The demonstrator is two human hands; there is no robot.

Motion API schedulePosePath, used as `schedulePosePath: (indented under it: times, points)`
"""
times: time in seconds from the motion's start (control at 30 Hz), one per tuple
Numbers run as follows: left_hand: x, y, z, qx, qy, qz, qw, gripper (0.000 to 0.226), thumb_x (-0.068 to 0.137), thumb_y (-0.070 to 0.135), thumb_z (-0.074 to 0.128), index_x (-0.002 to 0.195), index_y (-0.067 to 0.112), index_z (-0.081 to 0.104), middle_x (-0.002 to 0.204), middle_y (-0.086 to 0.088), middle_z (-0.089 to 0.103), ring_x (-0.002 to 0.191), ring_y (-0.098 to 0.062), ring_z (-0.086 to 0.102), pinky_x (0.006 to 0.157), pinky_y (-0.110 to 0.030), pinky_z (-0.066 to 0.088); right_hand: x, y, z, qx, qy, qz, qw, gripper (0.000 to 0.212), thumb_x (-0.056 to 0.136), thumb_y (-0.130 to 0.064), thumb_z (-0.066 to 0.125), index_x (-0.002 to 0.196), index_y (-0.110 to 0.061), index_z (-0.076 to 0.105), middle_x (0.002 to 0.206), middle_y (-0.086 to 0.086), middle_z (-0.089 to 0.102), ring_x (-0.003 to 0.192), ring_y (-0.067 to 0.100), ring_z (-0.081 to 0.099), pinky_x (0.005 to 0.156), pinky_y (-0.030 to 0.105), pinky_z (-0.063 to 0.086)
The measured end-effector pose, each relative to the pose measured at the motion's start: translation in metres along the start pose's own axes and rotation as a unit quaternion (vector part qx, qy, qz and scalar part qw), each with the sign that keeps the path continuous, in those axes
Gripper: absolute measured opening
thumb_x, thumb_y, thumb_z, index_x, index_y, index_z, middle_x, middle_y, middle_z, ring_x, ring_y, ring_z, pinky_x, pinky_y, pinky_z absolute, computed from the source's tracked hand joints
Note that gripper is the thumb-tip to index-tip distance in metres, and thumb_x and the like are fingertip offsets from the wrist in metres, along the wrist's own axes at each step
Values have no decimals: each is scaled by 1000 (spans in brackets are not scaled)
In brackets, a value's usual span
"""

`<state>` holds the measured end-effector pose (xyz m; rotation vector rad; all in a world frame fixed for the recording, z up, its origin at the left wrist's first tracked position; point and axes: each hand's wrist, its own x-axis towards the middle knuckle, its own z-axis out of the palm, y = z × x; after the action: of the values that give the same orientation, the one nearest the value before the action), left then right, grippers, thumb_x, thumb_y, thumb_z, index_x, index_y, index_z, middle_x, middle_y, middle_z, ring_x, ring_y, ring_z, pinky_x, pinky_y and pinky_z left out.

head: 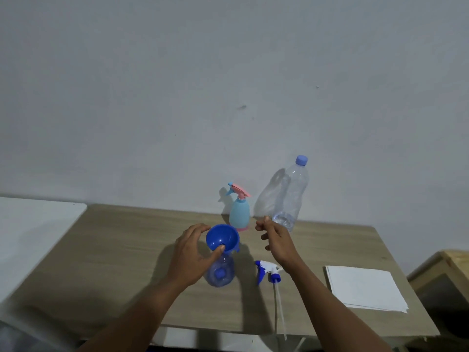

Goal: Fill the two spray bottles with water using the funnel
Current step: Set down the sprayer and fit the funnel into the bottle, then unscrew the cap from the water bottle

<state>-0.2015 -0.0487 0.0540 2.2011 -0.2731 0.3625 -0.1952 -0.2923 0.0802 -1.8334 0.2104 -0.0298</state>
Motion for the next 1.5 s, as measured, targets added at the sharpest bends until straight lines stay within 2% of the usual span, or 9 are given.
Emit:
schedulePosePath:
  times: [0.13, 0.2, 0.37, 0.53, 0.77, 0.97, 1.2, 1.37, 1.5]
  points:
    - [35, 30, 0, 49, 27, 38, 998, 61, 77, 64, 58, 120, 21, 63, 123, 12, 59, 114, -10, 55, 100, -40, 46, 21, 1, -42, -28, 44, -30, 998, 60, 99, -58, 42, 100, -5, 69, 96, 15, 70, 77, 10, 58, 72, 34, 48]
    - [64, 55, 10, 53, 33, 57, 996, 58, 79, 62, 57, 119, 20, 63, 122, 7, 63, 114, -15, 57, 99, -41, 45, 35, -1, -67, -33, 71, -42, 996, 50, 99, -51, 49, 94, -6, 68, 90, 16, 70, 76, 14, 60, 75, 39, 52]
    - [127, 118, 61, 26, -36, 53, 998, 50, 85, 50, 68, 126, 24, 58, 122, 9, 63, 109, -13, 59, 96, -41, 50, 75, -13, -121, -43, 119, -47, 991, 23, 98, -41, 56, 107, -23, 67, 105, -4, 70, 95, 20, 66, 87, 44, 56]
    - [159, 136, 121, 8, -110, -27, 994, 66, 85, 44, 71, 141, 21, 45, 132, 1, 58, 119, -20, 58, 99, -40, 50, 107, -30, -153, -66, 97, -69, 991, 32, 101, -36, 52, 126, -18, 62, 117, -7, 65, 103, 16, 63, 87, 28, 47]
    - [175, 138, 166, -62, -175, -105, 977, 72, 92, 26, 69, 153, 19, 31, 149, -5, 48, 132, -26, 51, 110, -40, 44, 138, -24, -163, -91, 6, -46, 995, 49, 102, -31, 52, 148, -18, 43, 138, 8, 59, 122, 25, 59, 105, 48, 49]
    - [157, 143, 173, -134, -141, -110, 975, 59, 94, 16, 67, 148, 15, 43, 140, -9, 59, 122, -22, 62, 107, -36, 48, 120, -6, -168, -82, 17, -90, 992, 59, 87, -21, 75, 141, -21, 52, 131, -2, 62, 99, 19, 71, 94, 39, 56]
    - [110, 159, 155, -219, -99, -80, 967, 46, 89, 8, 71, 133, 14, 61, 117, -8, 72, 105, -12, 70, 99, -32, 55, 55, -10, -191, -56, 27, -155, 986, 51, 85, -17, 78, 130, -29, 57, 119, -18, 64, 94, 9, 71, 81, 16, 54]
    - [66, 170, 139, -242, -118, -71, 960, 37, 84, 8, 77, 120, 15, 69, 98, -6, 76, 94, -12, 74, 88, -28, 59, 5, -5, -205, -48, -4, -143, 989, 52, 86, -16, 78, 134, -23, 59, 124, -10, 65, 96, 13, 72, 86, 29, 59]
    - [22, 170, 135, -263, -132, -72, 953, 35, 80, 3, 80, 112, 14, 71, 89, -3, 76, 87, -9, 74, 80, -19, 57, -38, 6, -207, -26, -31, -114, 993, 50, 85, -9, 77, 126, -32, 60, 124, -5, 66, 98, 20, 70, 84, 27, 59]
